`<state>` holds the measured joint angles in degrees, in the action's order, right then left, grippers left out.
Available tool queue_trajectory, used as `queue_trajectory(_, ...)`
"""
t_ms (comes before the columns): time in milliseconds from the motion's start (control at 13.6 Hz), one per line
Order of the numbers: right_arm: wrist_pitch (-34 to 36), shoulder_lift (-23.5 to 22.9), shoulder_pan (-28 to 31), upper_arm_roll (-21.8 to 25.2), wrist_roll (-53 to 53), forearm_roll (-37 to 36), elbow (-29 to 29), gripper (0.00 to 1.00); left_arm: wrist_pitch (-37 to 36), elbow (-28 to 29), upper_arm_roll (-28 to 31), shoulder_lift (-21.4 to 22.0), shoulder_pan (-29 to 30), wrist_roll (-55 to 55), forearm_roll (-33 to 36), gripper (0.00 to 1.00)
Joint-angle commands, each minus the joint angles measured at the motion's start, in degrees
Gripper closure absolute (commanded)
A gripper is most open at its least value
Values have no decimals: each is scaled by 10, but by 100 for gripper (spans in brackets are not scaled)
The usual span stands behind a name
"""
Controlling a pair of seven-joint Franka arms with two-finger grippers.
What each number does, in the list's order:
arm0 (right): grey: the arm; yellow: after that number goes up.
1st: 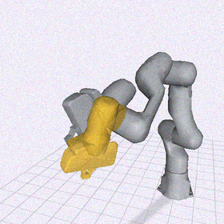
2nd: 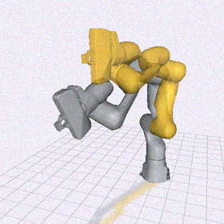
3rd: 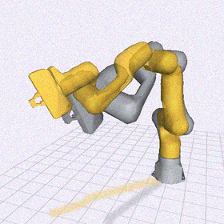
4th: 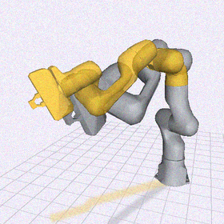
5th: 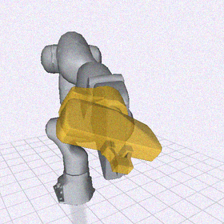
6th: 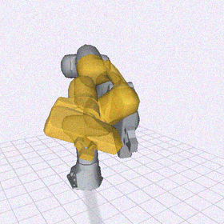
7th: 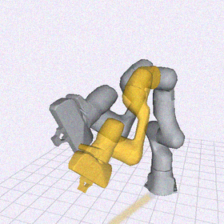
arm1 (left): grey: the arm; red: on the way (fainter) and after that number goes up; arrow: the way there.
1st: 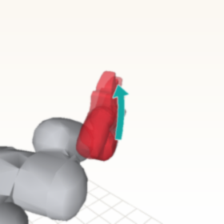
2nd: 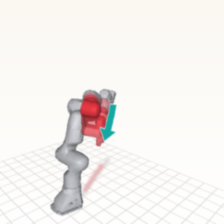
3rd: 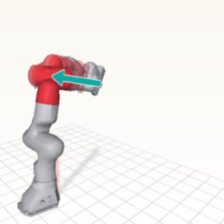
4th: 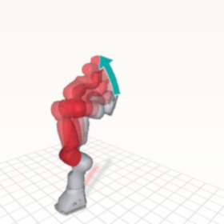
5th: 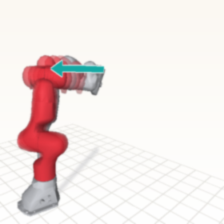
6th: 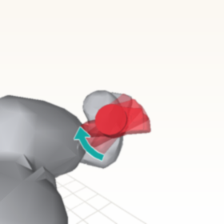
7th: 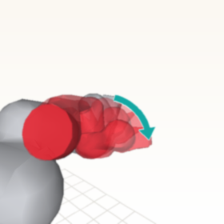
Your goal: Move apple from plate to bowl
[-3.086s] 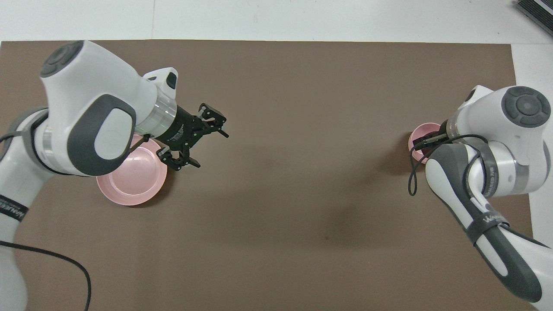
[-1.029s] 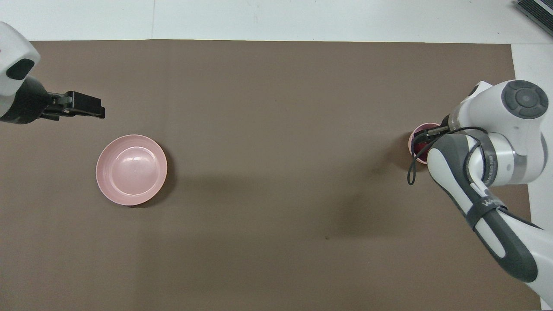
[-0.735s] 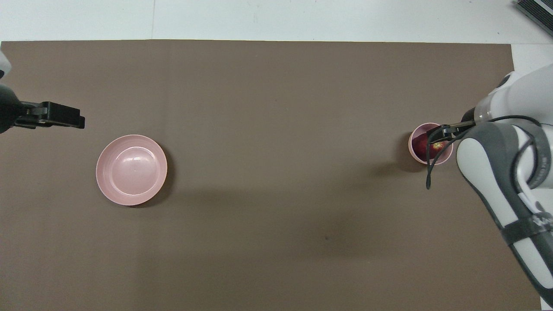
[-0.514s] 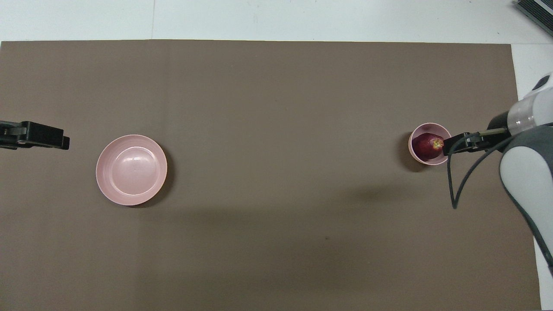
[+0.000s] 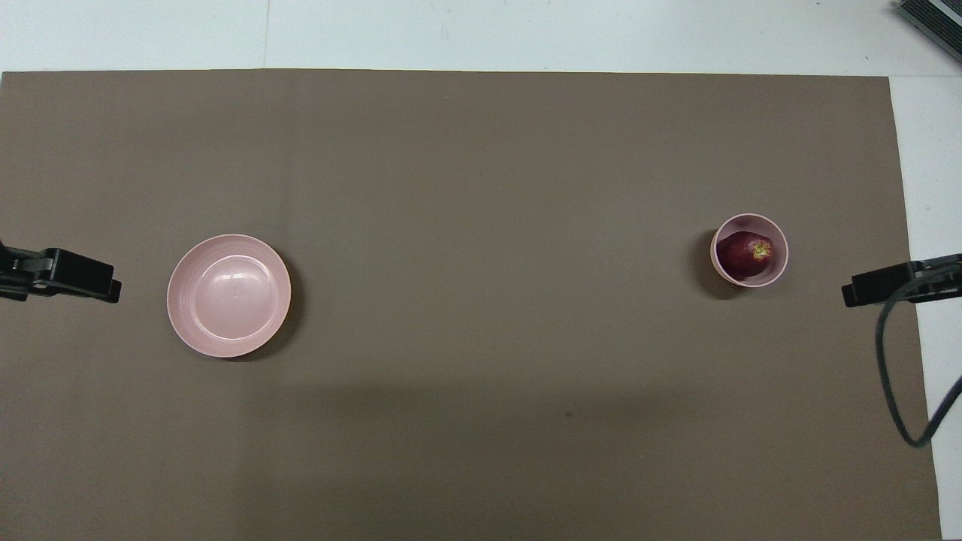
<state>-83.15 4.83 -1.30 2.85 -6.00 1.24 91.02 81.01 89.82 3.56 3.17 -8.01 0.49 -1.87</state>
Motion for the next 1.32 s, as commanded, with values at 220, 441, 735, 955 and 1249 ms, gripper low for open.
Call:
queue_trajectory(220, -9, 2, 1, -1, -3, -7, 1, 0, -10, 3, 5, 10, 3, 3, 8, 0)
queue_trajectory(441, -24, 13, 0, -1, -23, -18, 19, 0, -10, 3, 4, 10, 2, 2, 8, 0)
queue_trajectory(735, 12, 5, -2, -3, -38, -31, -15, 0, -10, 3, 5, 10, 3, 2, 8, 0)
queue_trajectory(955, 41, 0, 0, -4, -34, -21, -35, 0, -10, 3, 5, 10, 2, 2, 7, 0)
queue_trajectory(1249, 29, 9, 4, 0, -37, -9, -19, 0, -10, 3, 5, 10, 2, 2, 7, 0)
